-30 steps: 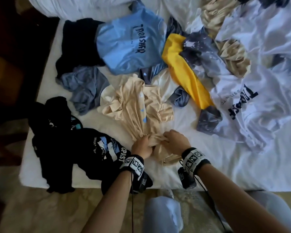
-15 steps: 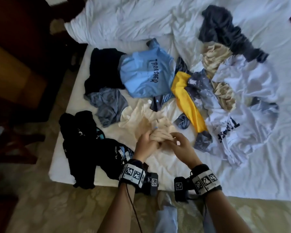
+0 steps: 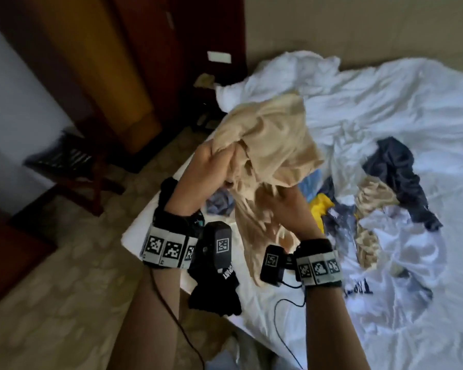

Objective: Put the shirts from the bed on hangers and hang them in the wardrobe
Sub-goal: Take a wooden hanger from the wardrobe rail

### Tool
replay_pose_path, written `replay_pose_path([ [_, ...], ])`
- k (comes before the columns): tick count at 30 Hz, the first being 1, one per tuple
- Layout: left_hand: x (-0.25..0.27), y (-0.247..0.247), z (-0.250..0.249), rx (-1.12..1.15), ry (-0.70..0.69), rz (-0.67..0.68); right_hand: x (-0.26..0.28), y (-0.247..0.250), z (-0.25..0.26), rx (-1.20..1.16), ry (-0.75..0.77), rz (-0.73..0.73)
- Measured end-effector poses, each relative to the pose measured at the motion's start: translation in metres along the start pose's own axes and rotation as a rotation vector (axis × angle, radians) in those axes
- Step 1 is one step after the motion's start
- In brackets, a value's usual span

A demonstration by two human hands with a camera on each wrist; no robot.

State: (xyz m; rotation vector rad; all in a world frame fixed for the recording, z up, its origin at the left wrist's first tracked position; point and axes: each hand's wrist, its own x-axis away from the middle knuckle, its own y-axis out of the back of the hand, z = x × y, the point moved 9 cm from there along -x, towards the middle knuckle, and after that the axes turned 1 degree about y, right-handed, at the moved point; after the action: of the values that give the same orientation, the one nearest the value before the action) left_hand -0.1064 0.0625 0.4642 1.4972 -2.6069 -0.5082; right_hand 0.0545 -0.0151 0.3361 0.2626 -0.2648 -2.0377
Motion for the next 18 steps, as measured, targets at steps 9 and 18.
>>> replay_pose_path([
  [9, 0.057, 0.180, 0.048, 0.149, 0.204, -0.488, -0.009, -0.098, 0.150, -0.290, 0.311, -0.024],
  [18, 0.122, 0.386, 0.191, -0.118, 0.391, -0.638, -0.027, -0.314, 0.228, -0.396, 0.362, 0.132],
])
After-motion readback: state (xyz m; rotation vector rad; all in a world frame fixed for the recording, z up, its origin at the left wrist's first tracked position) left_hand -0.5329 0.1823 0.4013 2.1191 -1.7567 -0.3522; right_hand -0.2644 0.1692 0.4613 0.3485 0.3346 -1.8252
